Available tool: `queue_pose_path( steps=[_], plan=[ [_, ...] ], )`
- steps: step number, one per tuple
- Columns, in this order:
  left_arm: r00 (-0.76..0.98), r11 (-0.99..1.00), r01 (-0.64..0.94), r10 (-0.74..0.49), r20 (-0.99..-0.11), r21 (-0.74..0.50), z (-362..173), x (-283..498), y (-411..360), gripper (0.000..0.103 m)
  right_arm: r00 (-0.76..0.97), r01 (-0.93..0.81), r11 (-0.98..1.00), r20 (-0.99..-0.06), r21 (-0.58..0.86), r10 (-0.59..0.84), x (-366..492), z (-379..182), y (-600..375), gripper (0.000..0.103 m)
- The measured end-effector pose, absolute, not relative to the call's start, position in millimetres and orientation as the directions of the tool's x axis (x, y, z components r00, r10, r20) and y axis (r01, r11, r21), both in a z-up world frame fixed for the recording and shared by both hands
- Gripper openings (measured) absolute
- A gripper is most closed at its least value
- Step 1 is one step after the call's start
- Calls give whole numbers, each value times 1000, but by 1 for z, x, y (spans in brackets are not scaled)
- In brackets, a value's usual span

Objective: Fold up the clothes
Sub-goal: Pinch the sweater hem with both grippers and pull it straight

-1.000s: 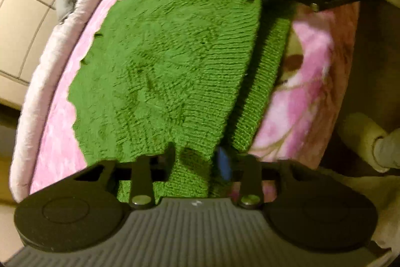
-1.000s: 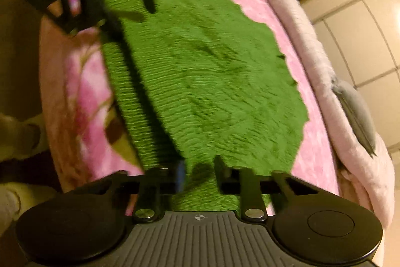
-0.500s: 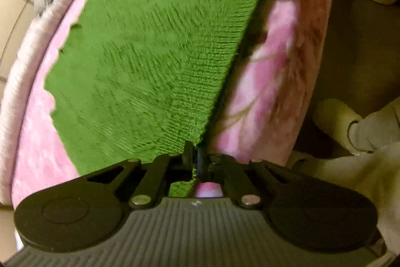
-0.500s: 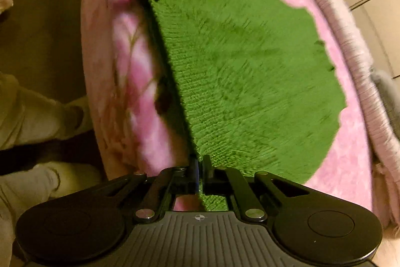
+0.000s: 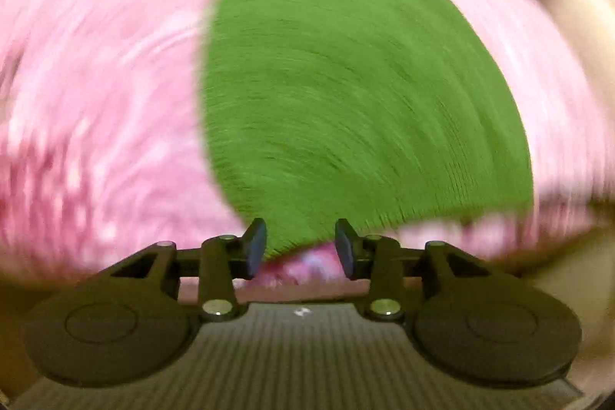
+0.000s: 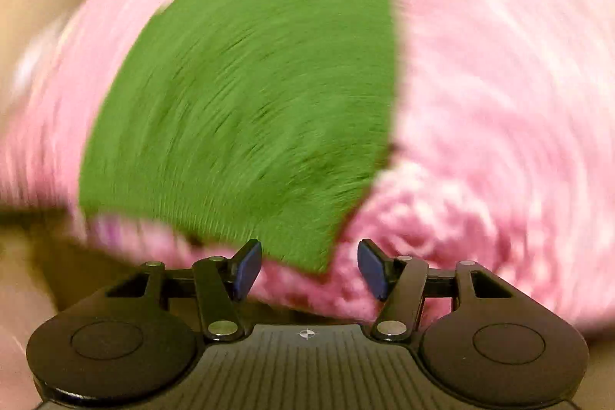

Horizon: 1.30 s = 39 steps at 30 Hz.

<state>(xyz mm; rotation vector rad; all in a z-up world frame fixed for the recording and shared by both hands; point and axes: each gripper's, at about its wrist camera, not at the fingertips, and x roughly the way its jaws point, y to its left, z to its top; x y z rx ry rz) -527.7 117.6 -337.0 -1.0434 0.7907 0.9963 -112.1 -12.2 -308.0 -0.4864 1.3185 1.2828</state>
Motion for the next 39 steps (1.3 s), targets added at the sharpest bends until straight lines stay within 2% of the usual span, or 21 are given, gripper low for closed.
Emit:
queue_pose_path(
  steps=[4,7,8,9,10,11,12,15,17,20,23,27,30,34,39],
  plan=[
    [436,-112,-870,279,-855,-481,-369,-551,139,33,-272,-698,503,-838,510,473,-87,-329,-8,59],
    [480,-220,-806,299,-825,-549,-380,-557,140,34,-275,-651,548,-836,525,475,-83,-343,-3,59],
    [494,-239,-788,305,-814,-567,-380,-559,140,28,-273,-646,549,-831,531,484,-85,-343,-1,59],
    [505,-236,-780,308,-806,-580,-380,-559,140,6,-277,-641,545,-825,540,492,-86,-342,2,56],
    [495,-208,-798,309,-812,-566,-376,-558,141,4,-286,-642,544,-827,540,484,-87,-342,5,26],
    [481,-177,-818,311,-820,-547,-373,-557,141,3,-298,-651,534,-829,539,473,-89,-342,8,8],
    [467,-146,-837,313,-827,-528,-369,-555,142,3,-289,-673,519,-833,528,472,-91,-338,9,6],
    [424,-9,-886,391,-817,-464,-343,-553,133,3,-268,-726,462,-828,510,493,-96,-322,7,5],
    [379,24,-916,384,-842,-401,-342,-556,122,4,-261,-726,460,-824,511,503,-95,-314,-2,5],
    [304,60,-951,339,-891,-302,-359,-549,115,8,-206,-743,526,-889,415,410,-93,-336,-10,4],
    [241,112,-970,332,-912,-216,-356,-536,118,10,-168,-803,484,-910,349,378,-101,-335,-3,4],
    [158,201,-975,339,-928,-93,-332,-525,116,18,-115,-872,417,-934,257,337,-108,-316,3,10],
    [90,167,-986,372,-924,-29,-314,-529,113,15,-1,-899,412,-943,147,333,-115,-296,1,14],
    [150,164,-983,414,-898,-88,-303,-521,115,15,47,-920,369,-899,131,436,-128,-280,6,18],
    [144,269,-962,345,-928,-49,-332,-480,130,16,40,-966,251,-913,69,406,-160,-314,23,18]
  ],
)
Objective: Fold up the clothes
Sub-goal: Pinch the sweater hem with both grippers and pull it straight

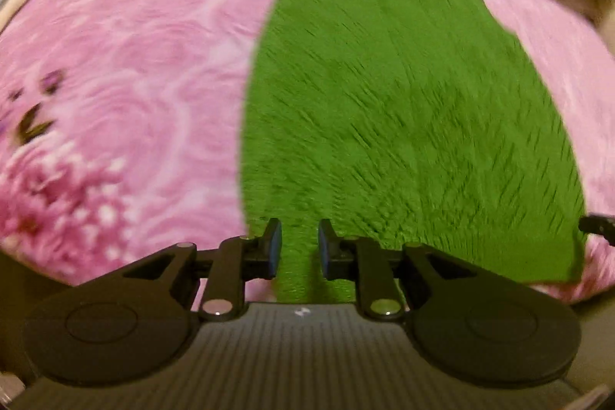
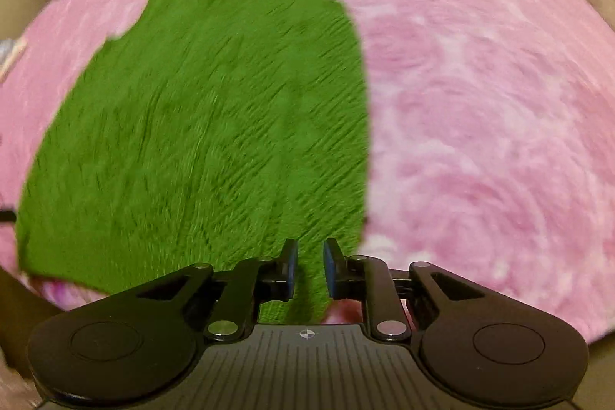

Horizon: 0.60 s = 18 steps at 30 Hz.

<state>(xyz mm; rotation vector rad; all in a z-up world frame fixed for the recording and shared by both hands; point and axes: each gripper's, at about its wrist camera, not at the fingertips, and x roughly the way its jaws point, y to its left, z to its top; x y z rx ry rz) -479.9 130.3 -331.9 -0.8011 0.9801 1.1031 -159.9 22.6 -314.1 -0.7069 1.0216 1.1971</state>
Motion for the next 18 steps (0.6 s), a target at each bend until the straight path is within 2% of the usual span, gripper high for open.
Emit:
queue_pose_path(
  steps=[2,4,8,14,18],
  plan=[
    [124,253,-966,280,-952,-51,-344,-476,131,16,42,-965,258,-938,51,343,-166,-332,21,19],
    [115,235,-970,246,-962,-56,-344,-476,129,16,42,-963,267,-949,46,313,-166,-331,18,20],
    [78,191,-980,153,-985,-48,-332,-478,124,16,-1,-945,322,-989,50,149,-157,-325,20,23],
    [69,154,-987,176,-982,-42,-283,-473,112,17,-16,-909,409,-988,80,156,-142,-291,0,33],
    [87,150,-987,212,-973,-55,-249,-463,110,26,-54,-895,421,-973,146,223,-142,-260,2,38]
  ],
)
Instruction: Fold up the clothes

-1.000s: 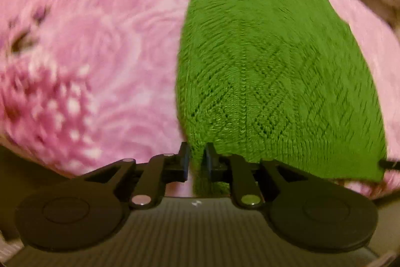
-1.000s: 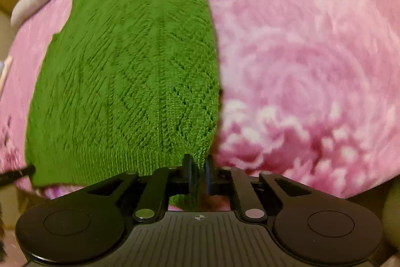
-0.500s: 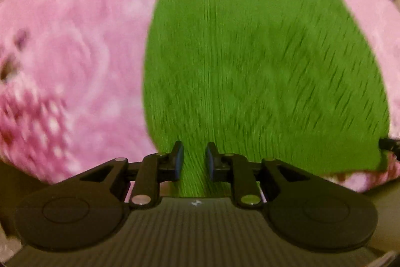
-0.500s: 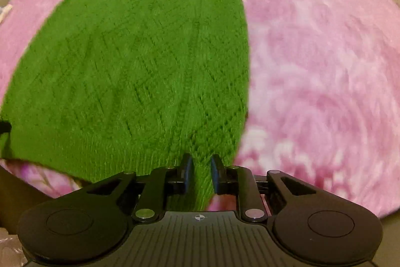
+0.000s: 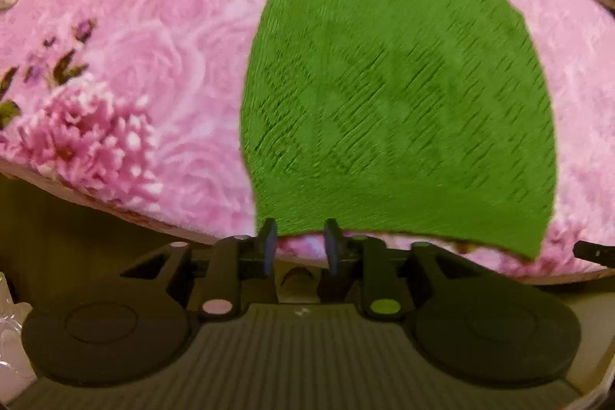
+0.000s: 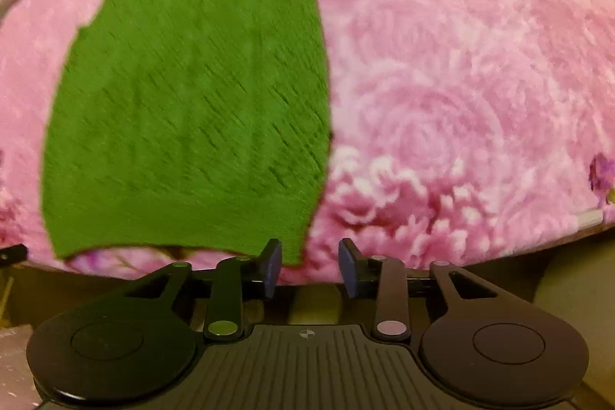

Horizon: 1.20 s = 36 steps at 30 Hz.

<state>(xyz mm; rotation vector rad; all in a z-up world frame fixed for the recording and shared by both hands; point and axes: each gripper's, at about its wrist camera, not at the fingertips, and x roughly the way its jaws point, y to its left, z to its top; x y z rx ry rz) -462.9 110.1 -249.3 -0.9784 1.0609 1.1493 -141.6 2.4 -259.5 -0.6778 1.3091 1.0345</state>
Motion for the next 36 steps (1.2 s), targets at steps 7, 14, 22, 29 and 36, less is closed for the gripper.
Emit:
queue_pose_path(
  steps=[7,14,22,29,36],
  plan=[
    [109,168,-983,250,-962,-68,-211,-440,106,26,-98,-892,393,-944,223,314,-145,-217,18,40],
    [83,175,-984,293,-953,-32,-180,-423,111,30,-77,-904,382,-953,190,293,-145,-187,29,41],
    [65,174,-985,316,-946,-10,-162,-414,102,31,-102,-921,333,-950,202,296,-157,-173,31,41],
    [71,175,-985,325,-943,-14,-155,-411,92,33,-100,-930,311,-949,196,298,-163,-168,28,41],
    [69,180,-984,304,-950,-14,-161,-408,83,33,-113,-929,311,-955,200,276,-163,-174,17,41]
  ],
)
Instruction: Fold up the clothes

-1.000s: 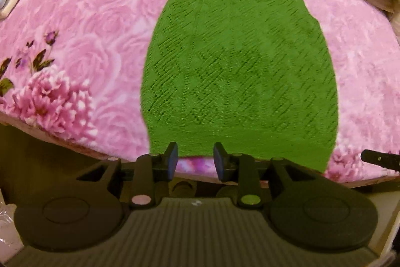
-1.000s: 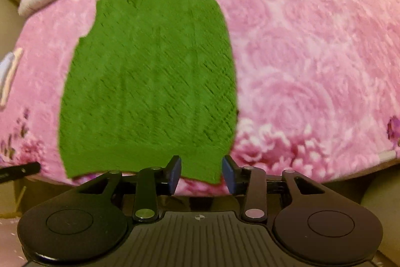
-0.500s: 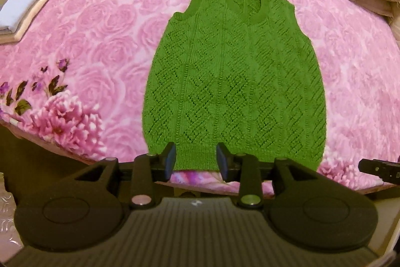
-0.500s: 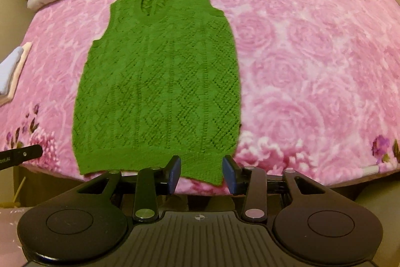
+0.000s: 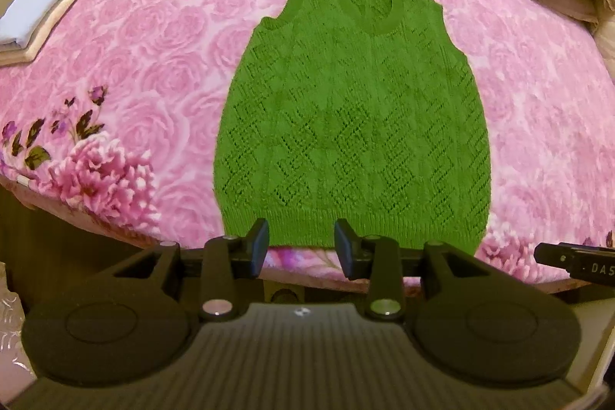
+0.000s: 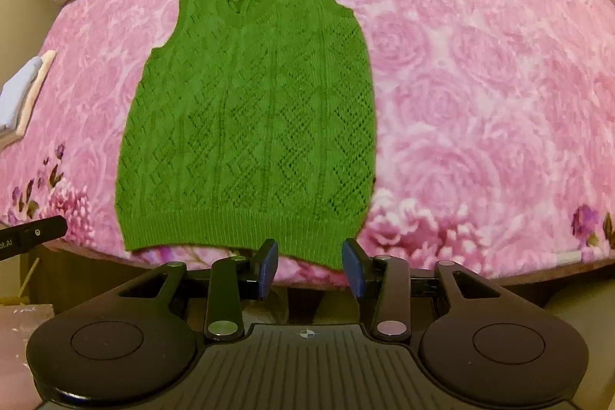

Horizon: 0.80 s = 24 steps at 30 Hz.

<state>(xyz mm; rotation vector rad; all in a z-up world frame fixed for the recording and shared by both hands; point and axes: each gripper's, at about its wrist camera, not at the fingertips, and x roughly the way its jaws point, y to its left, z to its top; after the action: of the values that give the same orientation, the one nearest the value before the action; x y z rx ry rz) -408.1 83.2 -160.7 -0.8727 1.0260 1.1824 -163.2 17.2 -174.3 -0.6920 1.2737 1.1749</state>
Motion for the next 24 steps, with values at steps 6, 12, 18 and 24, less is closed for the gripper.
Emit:
queue_pose_path(
  steps=[6,12,18,24],
  plan=[
    [66,190,-982,291,-955,-10,-163,-406,79,33,-120,-924,323,-957,205,264,-162,-177,12,41],
    [67,195,-981,294,-954,-9,-160,-408,81,33,-124,-922,323,-954,212,273,-164,-177,13,41],
    [83,203,-979,287,-954,-24,-163,-414,91,33,-125,-914,340,-953,219,277,-163,-180,20,41],
    [136,230,-971,289,-948,-69,-188,-428,111,34,-105,-910,354,-946,217,308,-162,-195,34,41]
  ],
)
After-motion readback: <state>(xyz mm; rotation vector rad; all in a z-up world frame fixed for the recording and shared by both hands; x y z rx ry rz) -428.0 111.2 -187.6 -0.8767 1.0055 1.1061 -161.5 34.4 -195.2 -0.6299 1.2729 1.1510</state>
